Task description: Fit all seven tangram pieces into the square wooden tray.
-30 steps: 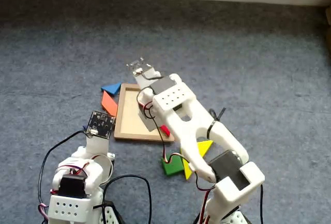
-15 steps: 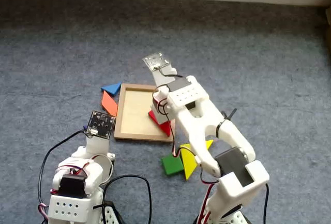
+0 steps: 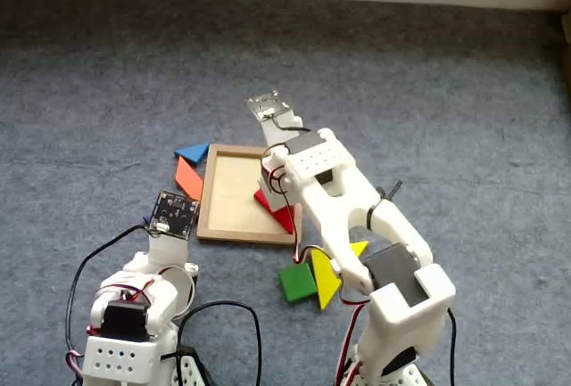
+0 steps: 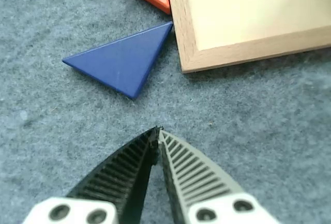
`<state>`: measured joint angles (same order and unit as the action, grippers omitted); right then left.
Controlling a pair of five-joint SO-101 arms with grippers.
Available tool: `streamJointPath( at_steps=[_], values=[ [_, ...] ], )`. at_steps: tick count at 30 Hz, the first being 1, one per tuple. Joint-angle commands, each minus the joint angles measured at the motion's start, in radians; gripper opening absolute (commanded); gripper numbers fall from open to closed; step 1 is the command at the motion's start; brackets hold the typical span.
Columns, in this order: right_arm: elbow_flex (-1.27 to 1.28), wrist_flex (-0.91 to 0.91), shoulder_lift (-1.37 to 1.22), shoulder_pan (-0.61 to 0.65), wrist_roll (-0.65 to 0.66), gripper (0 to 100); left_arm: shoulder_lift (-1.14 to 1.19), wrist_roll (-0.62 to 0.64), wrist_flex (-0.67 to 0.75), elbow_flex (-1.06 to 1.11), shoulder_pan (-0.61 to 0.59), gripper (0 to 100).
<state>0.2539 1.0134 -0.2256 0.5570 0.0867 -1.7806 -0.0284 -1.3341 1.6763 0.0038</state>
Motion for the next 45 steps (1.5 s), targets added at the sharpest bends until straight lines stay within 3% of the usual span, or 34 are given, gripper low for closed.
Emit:
streamJointPath(
  at_steps=[1, 6, 11, 19, 26, 35, 45],
  values=[
    [-0.044, 0.015, 0.004, -0.001, 0.012, 0.5, -0.035, 0.011, -0.006, 0.019, 0.013, 0],
    [-0.048, 0.074, 0.033, -0.018, 0.017, 0.5, -0.035, 0.011, -0.006, 0.019, 0.013, 0],
    [-0.033, 0.117, 0.288, -0.024, 0.071, 0.5, -0.035, 0.011, -0.006, 0.019, 0.013, 0],
    [0.242, 0.145, 0.75, -0.077, 0.075, 0.5, -0.035, 0.011, -0.006, 0.019, 0.015, 0],
    [0.495, 0.147, 0.883, -0.162, 0.066, 3.6, -0.035, 0.011, -0.006, 0.019, 0.015, 0],
    [0.659, 0.143, 0.883, -0.182, -0.212, 32.6, -0.035, 0.011, -0.006, 0.019, 0.015, 0],
    [0.664, 0.136, 0.88, -0.035, -0.463, 34.8, -0.035, 0.011, -0.006, 0.019, 0.015, 0]
  ],
)
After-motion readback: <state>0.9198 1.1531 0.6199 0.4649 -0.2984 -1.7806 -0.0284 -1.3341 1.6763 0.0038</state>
